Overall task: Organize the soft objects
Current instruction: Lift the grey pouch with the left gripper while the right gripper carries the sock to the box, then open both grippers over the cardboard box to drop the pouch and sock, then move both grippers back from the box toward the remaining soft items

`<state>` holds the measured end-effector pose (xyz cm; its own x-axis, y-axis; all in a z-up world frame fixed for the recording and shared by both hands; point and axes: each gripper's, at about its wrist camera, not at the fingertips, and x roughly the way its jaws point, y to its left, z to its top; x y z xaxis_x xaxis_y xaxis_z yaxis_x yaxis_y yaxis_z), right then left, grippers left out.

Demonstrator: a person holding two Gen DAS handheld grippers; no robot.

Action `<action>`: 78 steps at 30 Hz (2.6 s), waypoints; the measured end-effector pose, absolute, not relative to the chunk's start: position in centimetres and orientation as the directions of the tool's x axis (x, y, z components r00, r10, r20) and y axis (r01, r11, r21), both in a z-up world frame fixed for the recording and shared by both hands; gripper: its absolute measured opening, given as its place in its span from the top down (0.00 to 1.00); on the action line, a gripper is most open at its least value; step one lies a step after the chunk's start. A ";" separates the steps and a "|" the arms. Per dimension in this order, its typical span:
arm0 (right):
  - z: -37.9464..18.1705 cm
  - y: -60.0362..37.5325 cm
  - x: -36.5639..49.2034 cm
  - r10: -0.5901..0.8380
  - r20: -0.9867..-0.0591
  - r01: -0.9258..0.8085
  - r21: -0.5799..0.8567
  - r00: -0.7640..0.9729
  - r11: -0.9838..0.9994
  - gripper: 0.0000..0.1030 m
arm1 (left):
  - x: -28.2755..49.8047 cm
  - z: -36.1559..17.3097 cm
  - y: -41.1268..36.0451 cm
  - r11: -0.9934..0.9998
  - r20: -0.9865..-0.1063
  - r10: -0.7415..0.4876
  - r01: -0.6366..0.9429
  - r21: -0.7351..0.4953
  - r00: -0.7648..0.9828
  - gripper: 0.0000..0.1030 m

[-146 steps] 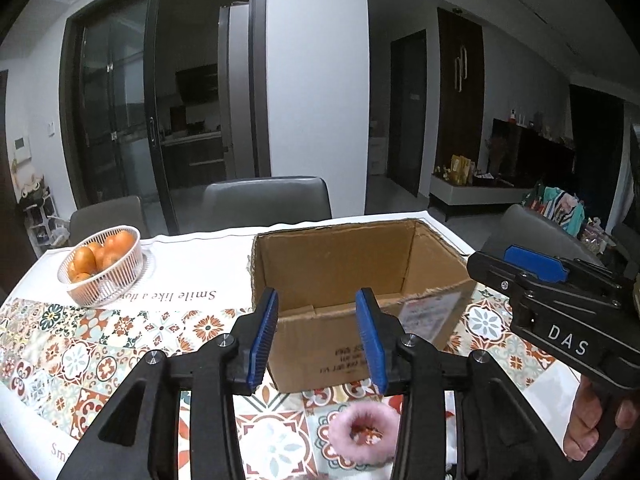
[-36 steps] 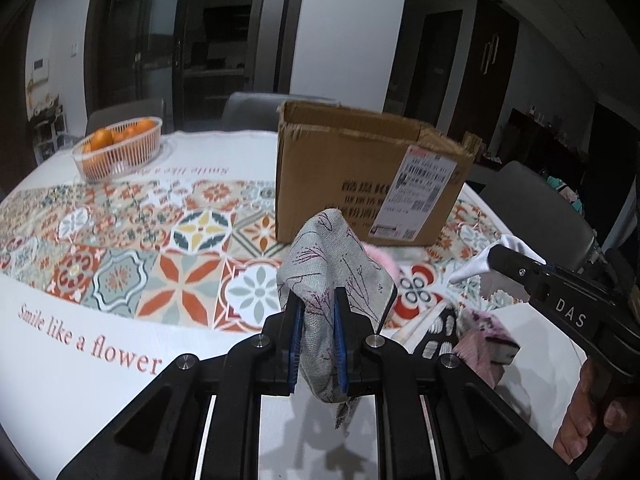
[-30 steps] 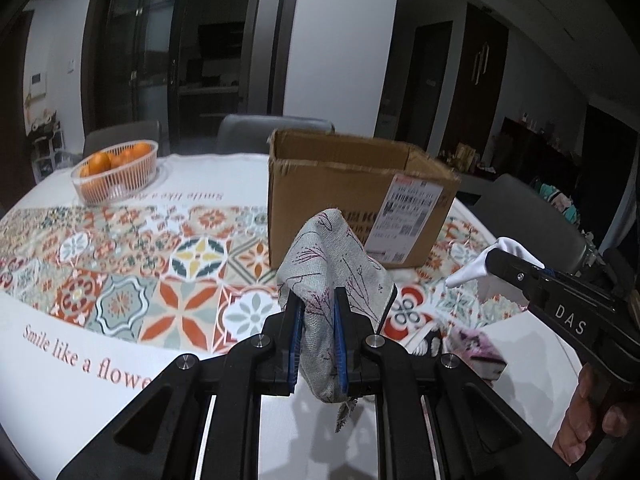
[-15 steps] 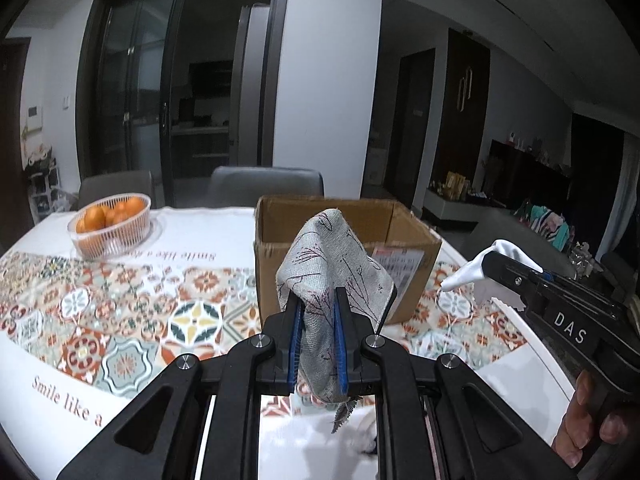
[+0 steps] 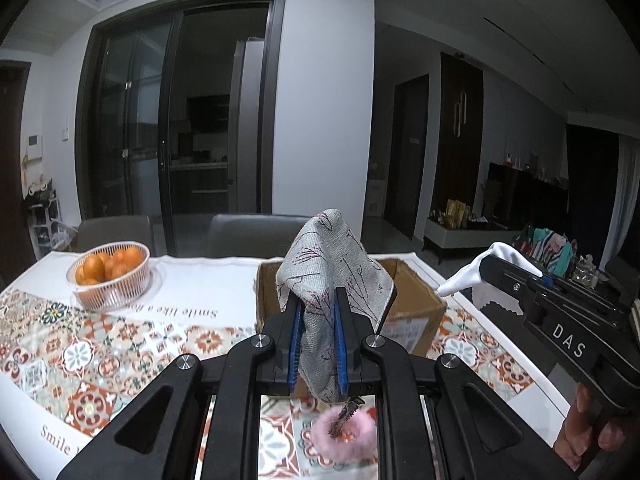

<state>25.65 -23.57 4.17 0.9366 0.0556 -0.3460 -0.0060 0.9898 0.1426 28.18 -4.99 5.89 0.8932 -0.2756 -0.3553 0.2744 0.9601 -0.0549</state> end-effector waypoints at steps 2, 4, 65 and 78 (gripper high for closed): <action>4.6 -23.5 26.2 0.052 -0.332 -0.008 0.133 0.942 0.991 0.90 | 28.8 6.2 -5.0 0.961 -0.345 -0.273 0.273 -0.051 0.898 0.85; 5.1 -23.4 26.9 0.053 -0.321 -0.013 0.125 0.946 0.992 0.90 | 29.4 6.4 -4.9 0.961 -0.336 -0.271 0.271 -0.048 0.902 0.85; 1.1 -26.0 36.6 0.051 -0.494 0.016 0.132 0.868 0.991 0.53 | 36.8 2.8 -9.5 0.956 -0.456 -0.220 0.282 0.074 0.863 0.55; 4.2 -25.1 30.0 0.003 -0.418 0.045 0.106 0.908 0.993 0.44 | 31.7 5.1 -8.7 0.951 -0.403 -0.244 0.299 0.078 0.882 0.52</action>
